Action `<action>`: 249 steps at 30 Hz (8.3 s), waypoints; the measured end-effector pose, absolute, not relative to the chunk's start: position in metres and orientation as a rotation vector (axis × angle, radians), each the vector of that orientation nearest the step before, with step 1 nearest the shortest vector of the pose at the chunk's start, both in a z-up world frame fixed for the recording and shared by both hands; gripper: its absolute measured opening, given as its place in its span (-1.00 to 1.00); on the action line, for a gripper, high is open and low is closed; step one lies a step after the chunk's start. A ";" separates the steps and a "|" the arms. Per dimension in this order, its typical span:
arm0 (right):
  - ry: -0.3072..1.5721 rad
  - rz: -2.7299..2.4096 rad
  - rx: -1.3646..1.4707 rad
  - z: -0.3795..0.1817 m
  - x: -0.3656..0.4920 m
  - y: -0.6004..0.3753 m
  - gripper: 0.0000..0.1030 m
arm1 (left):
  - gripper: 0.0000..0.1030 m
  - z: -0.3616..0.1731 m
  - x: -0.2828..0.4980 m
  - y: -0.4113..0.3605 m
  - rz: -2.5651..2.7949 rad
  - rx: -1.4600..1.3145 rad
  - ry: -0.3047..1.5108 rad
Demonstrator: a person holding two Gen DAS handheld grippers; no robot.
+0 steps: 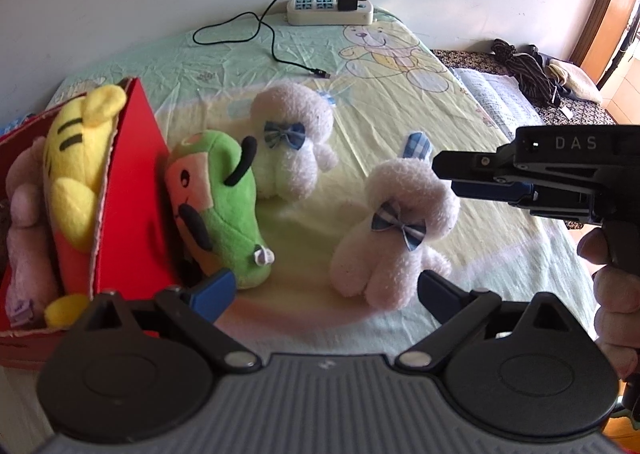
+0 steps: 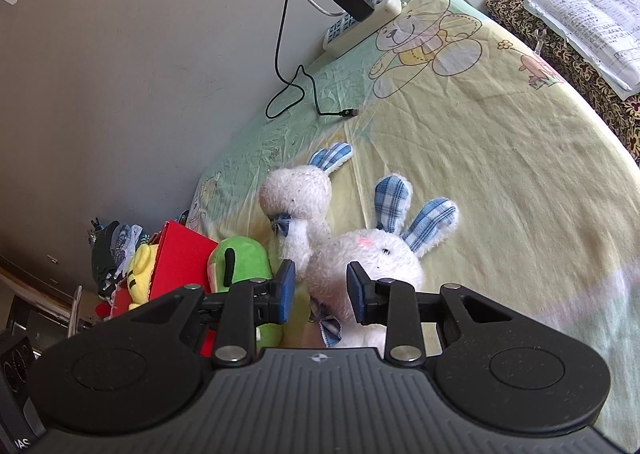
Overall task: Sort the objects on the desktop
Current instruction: 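Move the right tool toward the green-and-orange plush beside the box, then close the right tool on the green plush's head, then lift the green plush with the right tool and carry it over the red box, then lower the green plush into the box beside the pink teddy bear, then open the right tool to release the green plush in the box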
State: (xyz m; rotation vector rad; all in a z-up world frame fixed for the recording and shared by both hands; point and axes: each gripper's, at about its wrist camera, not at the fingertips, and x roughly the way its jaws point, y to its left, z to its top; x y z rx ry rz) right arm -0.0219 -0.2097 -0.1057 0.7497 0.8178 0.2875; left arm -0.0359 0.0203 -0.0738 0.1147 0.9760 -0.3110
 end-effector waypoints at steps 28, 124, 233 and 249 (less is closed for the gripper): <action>0.876 0.579 0.632 -0.093 0.024 -0.172 -0.17 | 0.88 -0.093 -0.016 0.012 -0.241 0.171 0.959; 0.949 0.762 0.919 -0.080 0.056 0.128 -0.16 | 0.68 -0.036 0.065 0.352 -0.456 0.203 1.016; 0.936 0.640 0.723 -0.059 0.055 0.150 -0.32 | 0.77 -0.038 0.007 0.354 -0.179 0.022 0.958; 0.821 0.522 0.656 -0.056 0.019 0.140 -0.32 | 0.78 -0.043 0.009 0.339 -0.063 0.085 0.951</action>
